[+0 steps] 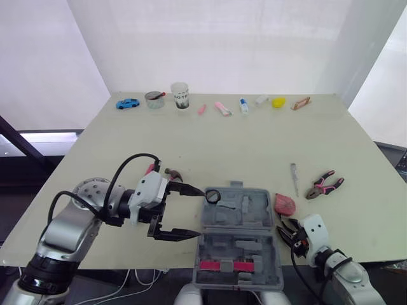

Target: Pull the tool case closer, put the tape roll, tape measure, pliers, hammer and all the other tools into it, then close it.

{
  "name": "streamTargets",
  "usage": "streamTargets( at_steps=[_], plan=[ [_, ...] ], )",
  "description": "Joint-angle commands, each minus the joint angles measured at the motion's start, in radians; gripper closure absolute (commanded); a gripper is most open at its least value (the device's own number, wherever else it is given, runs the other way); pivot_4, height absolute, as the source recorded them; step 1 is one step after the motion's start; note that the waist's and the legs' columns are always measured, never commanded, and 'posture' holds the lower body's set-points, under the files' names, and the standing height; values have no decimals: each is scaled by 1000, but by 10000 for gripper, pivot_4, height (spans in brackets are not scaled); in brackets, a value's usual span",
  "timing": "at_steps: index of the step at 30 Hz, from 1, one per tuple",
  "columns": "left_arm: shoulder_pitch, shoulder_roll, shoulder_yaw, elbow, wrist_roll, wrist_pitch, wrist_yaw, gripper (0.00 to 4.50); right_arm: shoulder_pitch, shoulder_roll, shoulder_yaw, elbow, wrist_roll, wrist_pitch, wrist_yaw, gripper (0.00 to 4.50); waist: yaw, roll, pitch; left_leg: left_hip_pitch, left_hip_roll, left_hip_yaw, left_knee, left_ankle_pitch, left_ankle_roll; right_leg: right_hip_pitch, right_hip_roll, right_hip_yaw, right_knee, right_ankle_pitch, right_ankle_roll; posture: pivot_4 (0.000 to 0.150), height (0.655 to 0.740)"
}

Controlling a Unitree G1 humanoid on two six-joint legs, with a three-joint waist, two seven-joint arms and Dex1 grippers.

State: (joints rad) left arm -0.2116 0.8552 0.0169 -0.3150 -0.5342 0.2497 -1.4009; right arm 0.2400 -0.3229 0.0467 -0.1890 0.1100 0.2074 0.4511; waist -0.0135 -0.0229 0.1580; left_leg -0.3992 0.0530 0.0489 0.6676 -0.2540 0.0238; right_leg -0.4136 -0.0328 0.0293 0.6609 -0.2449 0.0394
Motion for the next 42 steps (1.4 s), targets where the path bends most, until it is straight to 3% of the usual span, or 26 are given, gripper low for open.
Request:
streamTargets(
  at_steps=[1,26,30,31,33,42],
  plan=[
    [-14,-1,-5,-22,-4,-19,-5,0,-1,4,-4,-11,9,-10,-1,19827,0,0,0,0,0,0,0,0,0,0,0,0,0,0,0,1500,7400],
    [-59,-14,-22,-49,-57,45,-7,0,-37,60,-11,11,52,20,-7,19827,0,0,0,0,0,0,0,0,0,0,0,0,0,0,0,1500,7400],
    [-56,-18,-27,-44,-52,46,-7,0,-44,80,-14,23,54,18,-22,29807,-1,0,0,0,0,0,0,0,0,0,1,0,0,0,0,1500,7400],
    [-56,-18,-27,-44,-53,47,-7,0,-43,84,-15,23,55,18,-24,36550,-1,0,0,0,0,0,0,0,0,0,1,0,0,0,0,1500,7400],
    [-58,-19,-27,-44,-54,50,-5,0,-42,88,-16,25,55,18,-28,44097,0,0,0,0,0,0,0,0,0,0,1,0,0,0,0,1500,7400],
    [-62,-27,-33,-43,-54,51,-6,0,-42,94,-28,34,65,19,-35,44656,0,0,0,0,0,0,0,0,0,0,1,0,0,0,0,1500,7400]
  ],
)
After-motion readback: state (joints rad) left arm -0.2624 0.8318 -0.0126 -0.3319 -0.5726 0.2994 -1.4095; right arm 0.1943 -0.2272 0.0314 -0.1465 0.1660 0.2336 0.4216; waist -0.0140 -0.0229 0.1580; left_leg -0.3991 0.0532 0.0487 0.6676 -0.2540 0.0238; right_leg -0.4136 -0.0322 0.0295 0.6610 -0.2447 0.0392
